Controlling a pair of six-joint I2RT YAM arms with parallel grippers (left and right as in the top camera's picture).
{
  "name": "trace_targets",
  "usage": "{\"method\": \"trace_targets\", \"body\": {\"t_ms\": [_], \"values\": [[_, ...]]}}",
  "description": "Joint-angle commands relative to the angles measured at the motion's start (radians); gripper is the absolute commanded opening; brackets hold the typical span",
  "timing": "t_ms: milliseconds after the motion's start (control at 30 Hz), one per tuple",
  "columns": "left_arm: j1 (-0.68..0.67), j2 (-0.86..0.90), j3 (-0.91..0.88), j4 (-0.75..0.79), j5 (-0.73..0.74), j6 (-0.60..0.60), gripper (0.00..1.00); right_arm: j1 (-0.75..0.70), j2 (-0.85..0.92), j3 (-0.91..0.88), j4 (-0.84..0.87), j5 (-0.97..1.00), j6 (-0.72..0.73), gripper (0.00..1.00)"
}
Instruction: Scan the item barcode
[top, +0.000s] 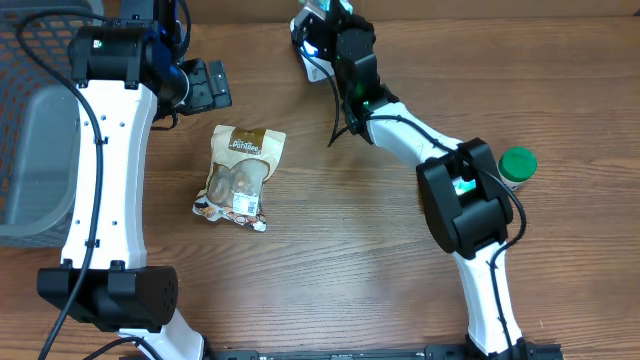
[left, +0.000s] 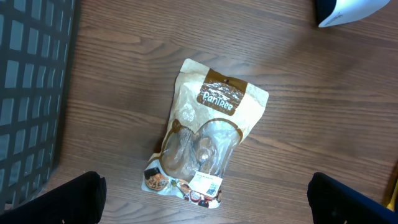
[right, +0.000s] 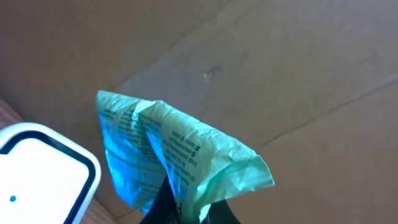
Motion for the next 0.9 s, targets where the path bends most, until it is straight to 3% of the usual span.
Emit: {"method": "trace_targets", "body": {"t_ms": [0, 867], "values": [[-0.006, 0.002, 0.015, 0.004, 0.005, 0.011, 0.99, -0.005, 0.016, 0.034, 0.026, -0.016, -0.001, 0.04], [-0.006, 0.002, 0.015, 0.004, 0.005, 0.011, 0.99, 0.029, 0.022, 0.033, -0.187, -0.016, -0.001, 0.04]]}}
